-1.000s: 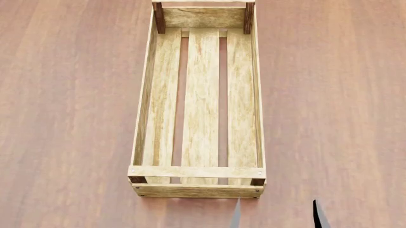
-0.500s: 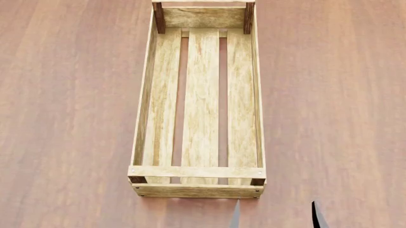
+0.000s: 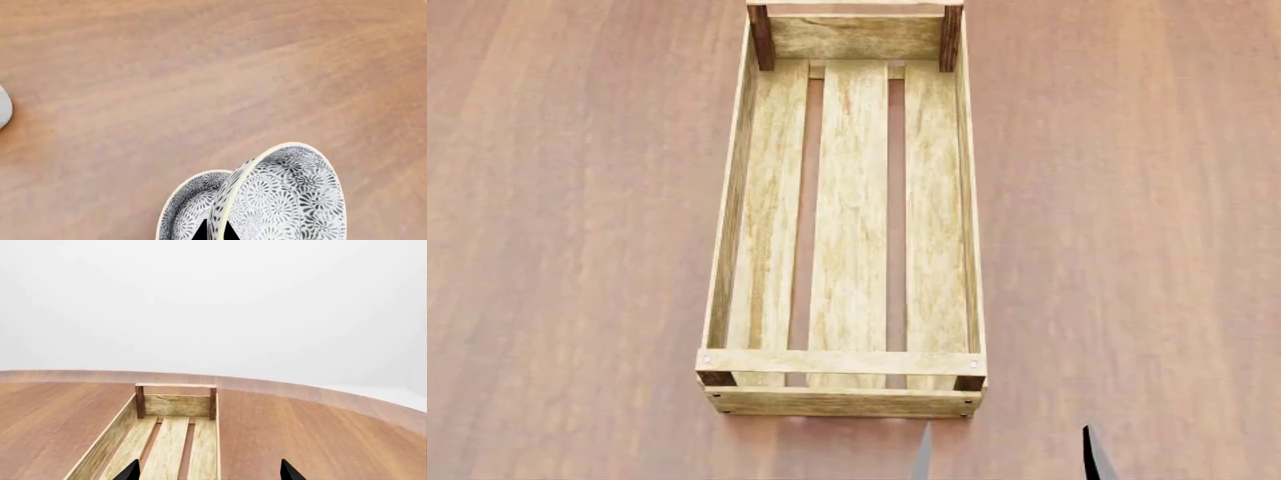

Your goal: Stack the right bowl on the left bowl and place them in the tray.

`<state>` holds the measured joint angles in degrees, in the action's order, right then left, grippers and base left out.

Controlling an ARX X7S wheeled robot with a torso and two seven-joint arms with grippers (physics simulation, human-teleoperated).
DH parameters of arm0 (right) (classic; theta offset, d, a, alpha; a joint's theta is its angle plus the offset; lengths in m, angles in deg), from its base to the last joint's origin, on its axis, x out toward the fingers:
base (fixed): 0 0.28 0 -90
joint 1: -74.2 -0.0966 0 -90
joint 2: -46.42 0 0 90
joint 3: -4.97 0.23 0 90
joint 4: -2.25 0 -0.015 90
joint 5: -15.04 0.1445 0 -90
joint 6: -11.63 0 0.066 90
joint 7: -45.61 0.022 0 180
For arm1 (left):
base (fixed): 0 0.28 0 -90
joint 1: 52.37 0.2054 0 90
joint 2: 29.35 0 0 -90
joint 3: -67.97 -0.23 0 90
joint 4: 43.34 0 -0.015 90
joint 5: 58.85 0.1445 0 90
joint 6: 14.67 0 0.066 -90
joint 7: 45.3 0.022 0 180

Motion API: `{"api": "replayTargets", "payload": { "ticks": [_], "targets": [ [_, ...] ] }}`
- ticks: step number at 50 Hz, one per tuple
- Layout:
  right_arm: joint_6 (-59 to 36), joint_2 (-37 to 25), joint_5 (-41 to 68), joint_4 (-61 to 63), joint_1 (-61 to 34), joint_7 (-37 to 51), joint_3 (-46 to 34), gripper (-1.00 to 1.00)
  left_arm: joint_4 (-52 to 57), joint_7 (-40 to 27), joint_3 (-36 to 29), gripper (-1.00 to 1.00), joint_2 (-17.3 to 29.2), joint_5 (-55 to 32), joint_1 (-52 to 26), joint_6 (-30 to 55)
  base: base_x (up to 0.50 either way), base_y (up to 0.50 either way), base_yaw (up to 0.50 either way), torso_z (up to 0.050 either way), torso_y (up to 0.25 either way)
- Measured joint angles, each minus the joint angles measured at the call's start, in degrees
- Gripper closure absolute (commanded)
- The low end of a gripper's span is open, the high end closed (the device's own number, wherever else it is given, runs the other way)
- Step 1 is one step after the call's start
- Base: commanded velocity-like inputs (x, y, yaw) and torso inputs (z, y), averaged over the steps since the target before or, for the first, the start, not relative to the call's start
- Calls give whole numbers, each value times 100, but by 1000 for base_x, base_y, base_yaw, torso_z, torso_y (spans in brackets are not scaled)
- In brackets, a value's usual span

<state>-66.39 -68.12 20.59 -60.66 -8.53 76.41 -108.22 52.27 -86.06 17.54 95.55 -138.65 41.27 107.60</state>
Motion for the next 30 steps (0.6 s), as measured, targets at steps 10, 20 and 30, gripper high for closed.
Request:
{"api": "replayTargets", "payload": {
  "ticks": [10,20,30],
  "targets": [
    [0,-11,2,-3,-4,14,-9,-100,-116,52,-84,100,-42,94,-30,-32,0,0,0,0,0],
    [-21,-23,4,18,-17,24,-22,-100,-190,92,-159,100,-62,147,-66,-39,0,0,0,0,1],
    [-23,-31,3,8,-27,34,-37,-100,-322,176,-229,-100,-78,194,-118,-56,0,0,0,0,0]
  ]
}}
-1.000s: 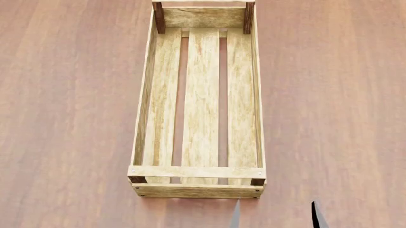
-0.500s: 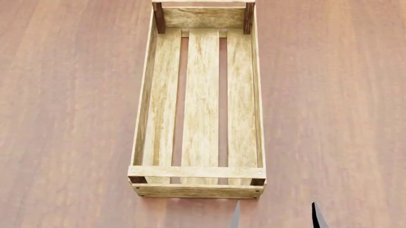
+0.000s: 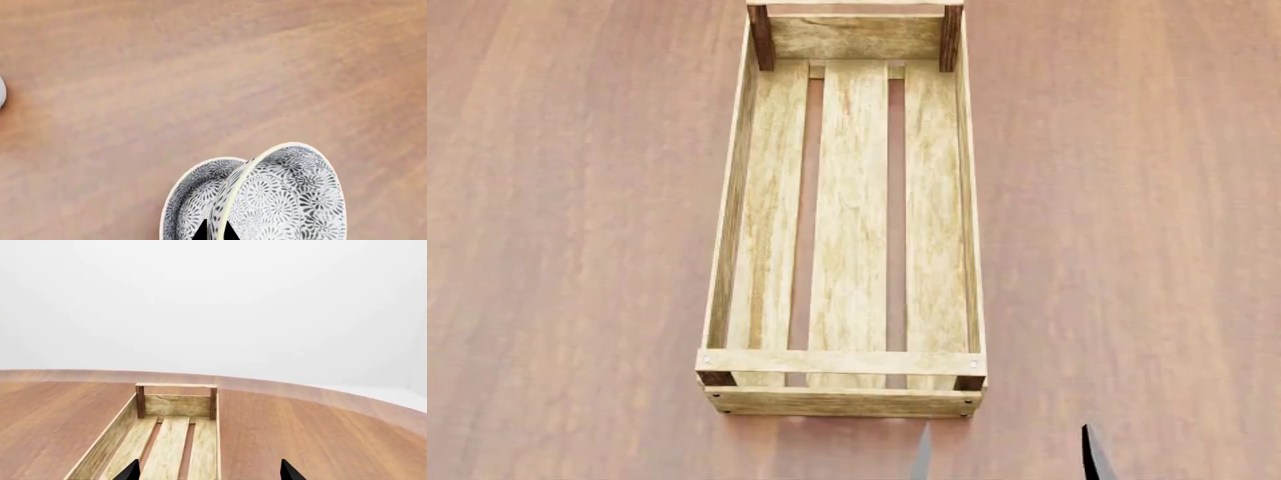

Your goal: Stack the right bowl on the left bowl and place them in the tray.

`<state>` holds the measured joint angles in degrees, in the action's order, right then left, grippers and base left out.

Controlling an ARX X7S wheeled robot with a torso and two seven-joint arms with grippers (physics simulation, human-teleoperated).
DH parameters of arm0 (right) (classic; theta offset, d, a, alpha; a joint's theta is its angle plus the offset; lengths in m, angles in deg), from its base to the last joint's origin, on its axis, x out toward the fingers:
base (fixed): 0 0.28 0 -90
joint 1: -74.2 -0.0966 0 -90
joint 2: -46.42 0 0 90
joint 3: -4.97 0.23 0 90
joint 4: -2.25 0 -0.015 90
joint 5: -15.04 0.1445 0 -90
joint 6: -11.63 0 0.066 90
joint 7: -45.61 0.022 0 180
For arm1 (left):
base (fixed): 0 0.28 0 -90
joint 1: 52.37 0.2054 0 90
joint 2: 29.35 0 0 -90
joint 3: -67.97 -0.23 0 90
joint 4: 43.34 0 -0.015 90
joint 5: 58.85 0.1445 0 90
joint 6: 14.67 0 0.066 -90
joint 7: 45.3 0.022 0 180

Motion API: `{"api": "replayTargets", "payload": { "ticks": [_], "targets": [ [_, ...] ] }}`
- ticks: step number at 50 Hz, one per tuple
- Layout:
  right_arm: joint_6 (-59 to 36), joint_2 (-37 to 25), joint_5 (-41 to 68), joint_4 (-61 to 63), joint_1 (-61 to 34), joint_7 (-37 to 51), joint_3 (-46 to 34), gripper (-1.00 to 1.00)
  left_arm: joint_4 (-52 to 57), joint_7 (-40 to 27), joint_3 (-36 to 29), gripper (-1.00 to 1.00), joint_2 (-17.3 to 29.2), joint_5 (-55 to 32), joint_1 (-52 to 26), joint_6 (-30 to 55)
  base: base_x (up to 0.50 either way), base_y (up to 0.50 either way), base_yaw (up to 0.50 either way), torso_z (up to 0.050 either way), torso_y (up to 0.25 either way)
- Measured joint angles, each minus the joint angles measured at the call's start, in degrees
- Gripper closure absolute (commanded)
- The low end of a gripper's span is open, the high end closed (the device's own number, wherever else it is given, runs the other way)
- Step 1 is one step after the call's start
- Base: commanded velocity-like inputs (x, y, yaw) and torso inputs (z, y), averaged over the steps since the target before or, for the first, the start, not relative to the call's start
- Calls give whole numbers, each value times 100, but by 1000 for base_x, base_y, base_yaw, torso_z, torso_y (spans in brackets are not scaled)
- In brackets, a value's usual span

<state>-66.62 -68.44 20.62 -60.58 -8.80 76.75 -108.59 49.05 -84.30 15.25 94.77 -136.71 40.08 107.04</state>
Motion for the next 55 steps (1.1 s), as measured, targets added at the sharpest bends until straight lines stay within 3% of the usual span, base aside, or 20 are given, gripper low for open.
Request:
{"api": "replayTargets", "payload": {
  "ticks": [30,55],
  "targets": [
    [44,-23,23,-79,0,25,-46,-100,415,374,-77,-100,107,680,195,-364,0,0,0,0,0],
    [16,-41,76,-99,-30,22,-96,-100,605,871,499,-100,121,394,690,-461,0,0,0,0,0]
  ]
}}
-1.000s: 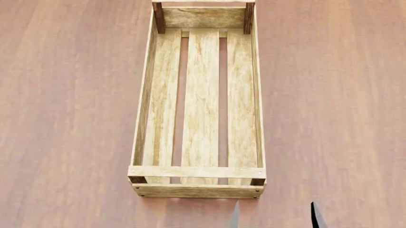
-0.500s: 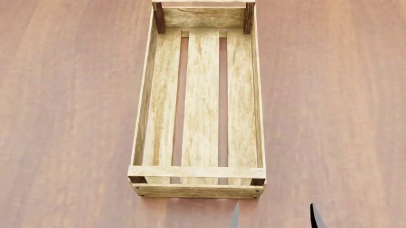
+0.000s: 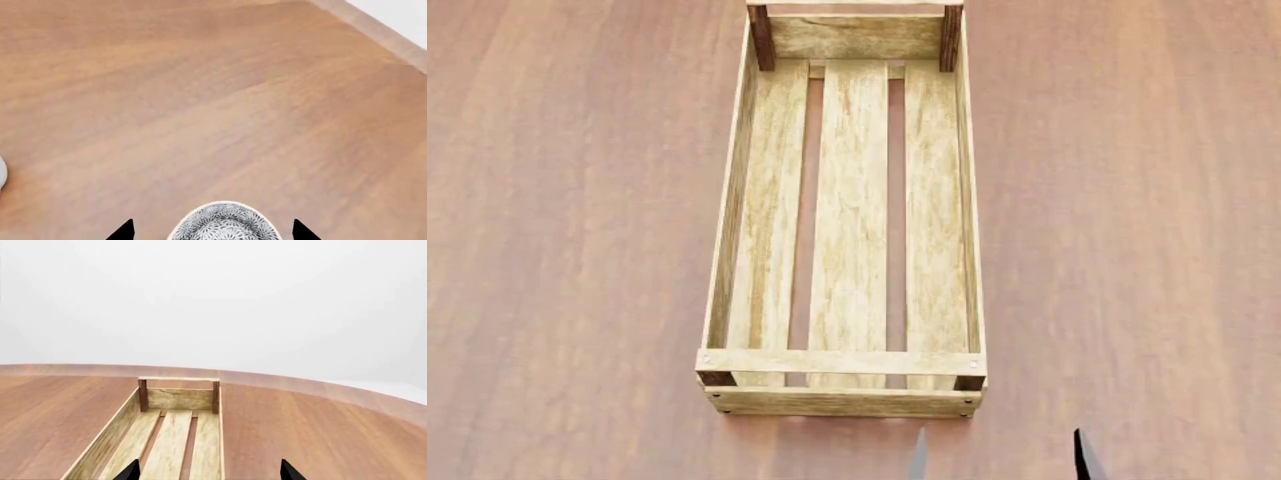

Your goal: Stack the right bowl on the left bowl and place them in the tray.

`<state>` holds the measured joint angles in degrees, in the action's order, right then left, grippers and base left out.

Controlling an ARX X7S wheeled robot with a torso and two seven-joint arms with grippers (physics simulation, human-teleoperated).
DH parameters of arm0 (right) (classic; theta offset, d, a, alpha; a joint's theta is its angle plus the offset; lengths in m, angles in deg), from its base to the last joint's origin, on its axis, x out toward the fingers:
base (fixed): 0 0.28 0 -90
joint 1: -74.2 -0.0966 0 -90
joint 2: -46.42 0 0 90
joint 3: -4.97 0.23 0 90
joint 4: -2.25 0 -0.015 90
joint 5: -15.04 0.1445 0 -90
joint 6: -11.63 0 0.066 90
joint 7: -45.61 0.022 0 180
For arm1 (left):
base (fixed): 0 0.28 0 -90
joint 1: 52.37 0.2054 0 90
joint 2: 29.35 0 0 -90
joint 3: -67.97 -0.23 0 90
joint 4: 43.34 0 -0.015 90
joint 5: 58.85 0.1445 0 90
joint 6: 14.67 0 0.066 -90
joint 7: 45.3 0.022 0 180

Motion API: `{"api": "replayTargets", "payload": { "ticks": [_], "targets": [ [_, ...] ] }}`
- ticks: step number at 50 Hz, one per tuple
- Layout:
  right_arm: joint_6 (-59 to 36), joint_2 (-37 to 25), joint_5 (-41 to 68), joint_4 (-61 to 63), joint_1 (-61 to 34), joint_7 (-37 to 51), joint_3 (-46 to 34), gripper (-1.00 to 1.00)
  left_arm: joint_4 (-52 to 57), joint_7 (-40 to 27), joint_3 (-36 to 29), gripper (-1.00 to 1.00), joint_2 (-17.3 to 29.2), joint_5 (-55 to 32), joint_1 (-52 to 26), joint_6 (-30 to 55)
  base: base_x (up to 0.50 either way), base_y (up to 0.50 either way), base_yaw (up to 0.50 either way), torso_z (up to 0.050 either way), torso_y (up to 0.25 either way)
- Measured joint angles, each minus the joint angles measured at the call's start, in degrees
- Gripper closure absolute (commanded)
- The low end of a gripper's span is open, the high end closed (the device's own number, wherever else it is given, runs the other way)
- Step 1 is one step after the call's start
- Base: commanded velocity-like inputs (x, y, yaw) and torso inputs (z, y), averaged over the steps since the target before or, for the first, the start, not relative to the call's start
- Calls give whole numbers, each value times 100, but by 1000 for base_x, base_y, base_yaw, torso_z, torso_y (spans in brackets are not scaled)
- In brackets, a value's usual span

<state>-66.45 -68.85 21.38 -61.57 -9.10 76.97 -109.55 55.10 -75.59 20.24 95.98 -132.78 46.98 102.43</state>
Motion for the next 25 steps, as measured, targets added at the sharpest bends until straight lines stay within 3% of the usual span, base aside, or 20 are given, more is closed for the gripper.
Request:
{"api": "replayTargets", "payload": {
  "ticks": [25],
  "targets": [
    [-57,-19,-14,-12,-13,17,-59,-100,-445,545,495,-100,-267,-587,163,-60,0,0,0,0,0]
  ]
}}
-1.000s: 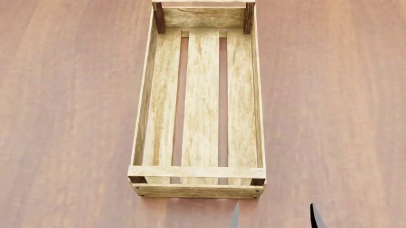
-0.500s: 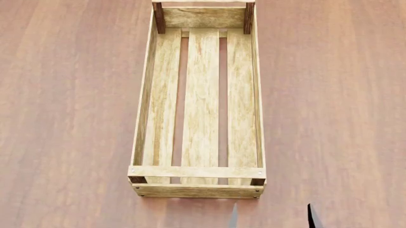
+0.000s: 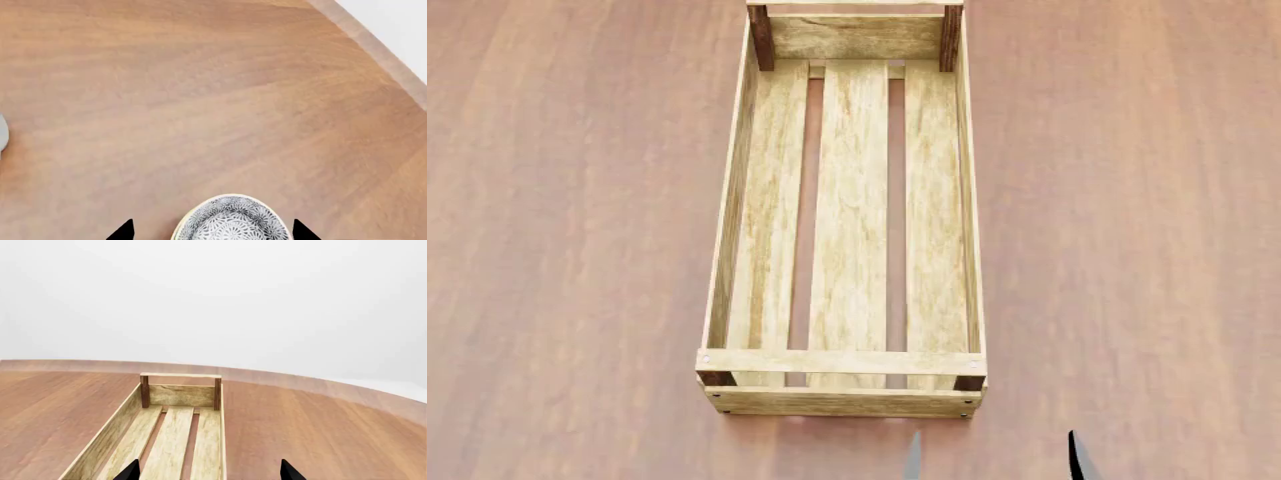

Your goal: Stack the right bowl on the left bowl and place them in the tray.

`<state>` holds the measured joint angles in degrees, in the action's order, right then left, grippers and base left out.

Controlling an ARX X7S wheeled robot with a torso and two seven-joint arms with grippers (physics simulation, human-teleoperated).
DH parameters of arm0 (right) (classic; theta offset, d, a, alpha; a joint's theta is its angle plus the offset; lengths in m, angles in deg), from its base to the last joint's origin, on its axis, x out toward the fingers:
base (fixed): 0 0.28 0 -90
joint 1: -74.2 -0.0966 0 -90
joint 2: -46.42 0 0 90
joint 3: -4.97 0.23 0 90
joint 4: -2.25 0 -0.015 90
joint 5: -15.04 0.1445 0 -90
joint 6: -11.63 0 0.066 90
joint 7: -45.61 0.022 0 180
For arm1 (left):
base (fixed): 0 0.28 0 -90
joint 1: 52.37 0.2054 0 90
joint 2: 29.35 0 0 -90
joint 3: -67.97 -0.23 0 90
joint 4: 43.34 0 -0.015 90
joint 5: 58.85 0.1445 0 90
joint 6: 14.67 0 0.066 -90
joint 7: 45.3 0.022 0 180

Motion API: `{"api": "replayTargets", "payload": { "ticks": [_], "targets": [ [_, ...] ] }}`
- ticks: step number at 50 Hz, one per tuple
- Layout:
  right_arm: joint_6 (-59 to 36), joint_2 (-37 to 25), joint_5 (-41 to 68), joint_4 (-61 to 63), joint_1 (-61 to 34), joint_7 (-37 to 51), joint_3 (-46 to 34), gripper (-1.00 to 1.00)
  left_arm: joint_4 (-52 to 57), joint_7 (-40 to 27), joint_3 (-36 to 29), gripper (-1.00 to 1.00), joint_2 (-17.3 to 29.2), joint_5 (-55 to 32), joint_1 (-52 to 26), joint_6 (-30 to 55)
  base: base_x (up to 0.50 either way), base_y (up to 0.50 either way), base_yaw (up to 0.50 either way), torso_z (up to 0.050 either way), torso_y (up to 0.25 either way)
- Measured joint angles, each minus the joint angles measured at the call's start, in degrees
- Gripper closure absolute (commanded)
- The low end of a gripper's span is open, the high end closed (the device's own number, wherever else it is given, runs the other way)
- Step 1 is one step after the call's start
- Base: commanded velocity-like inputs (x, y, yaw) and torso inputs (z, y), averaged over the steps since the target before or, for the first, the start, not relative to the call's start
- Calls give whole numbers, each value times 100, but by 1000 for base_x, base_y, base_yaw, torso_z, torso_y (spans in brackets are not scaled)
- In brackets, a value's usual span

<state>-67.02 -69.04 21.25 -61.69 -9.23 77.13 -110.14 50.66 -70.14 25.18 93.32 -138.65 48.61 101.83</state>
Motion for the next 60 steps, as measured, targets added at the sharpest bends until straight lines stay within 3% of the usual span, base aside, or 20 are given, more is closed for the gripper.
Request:
{"api": "replayTargets", "payload": {
  "ticks": [26,60],
  "targets": [
    [12,-19,-4,-46,-2,21,-45,-100,-480,64,23,-100,-167,-506,-223,128,0,0,0,0,0],
    [-45,-56,13,-32,-28,43,-91,-100,-892,63,-396,-100,-188,-171,-443,127,0,0,0,0,0]
  ]
}}
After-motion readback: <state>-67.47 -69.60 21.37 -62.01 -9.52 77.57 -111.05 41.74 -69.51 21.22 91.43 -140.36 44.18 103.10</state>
